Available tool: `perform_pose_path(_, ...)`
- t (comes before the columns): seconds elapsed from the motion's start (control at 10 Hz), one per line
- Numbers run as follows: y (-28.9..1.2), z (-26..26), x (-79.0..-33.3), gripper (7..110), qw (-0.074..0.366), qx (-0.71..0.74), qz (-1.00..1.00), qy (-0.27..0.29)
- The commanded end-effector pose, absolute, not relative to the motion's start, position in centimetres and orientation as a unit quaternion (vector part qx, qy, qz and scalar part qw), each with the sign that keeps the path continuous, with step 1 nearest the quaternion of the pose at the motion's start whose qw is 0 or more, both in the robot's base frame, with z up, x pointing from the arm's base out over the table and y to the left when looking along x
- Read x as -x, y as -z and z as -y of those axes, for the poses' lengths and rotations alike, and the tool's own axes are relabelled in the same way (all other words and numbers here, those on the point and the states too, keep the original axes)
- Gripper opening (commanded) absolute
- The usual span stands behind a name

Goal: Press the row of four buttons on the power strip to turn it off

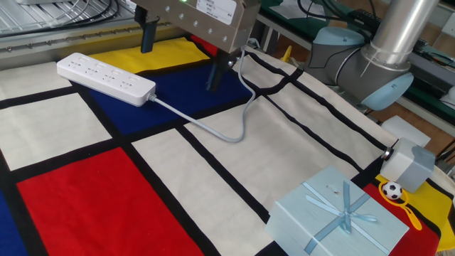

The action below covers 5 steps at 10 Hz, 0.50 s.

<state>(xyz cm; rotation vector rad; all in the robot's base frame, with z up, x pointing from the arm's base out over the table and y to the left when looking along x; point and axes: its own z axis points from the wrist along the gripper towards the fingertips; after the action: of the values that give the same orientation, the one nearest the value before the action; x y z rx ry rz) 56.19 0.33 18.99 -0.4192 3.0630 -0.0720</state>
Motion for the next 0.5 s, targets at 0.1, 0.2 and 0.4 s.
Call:
perform_pose_path(0.1, -18.14, -1.65, -55.40, 22, 0.008, 0.146, -0.989, -0.001)
perform_pose_path(0.2, -18.25, -1.69, -55.56, 22, 0.011, 0.143, -0.990, 0.001)
perform_pose_path(0.4, -18.21, -0.76, -55.95, 22, 0.016, 0.143, -0.989, 0.025)
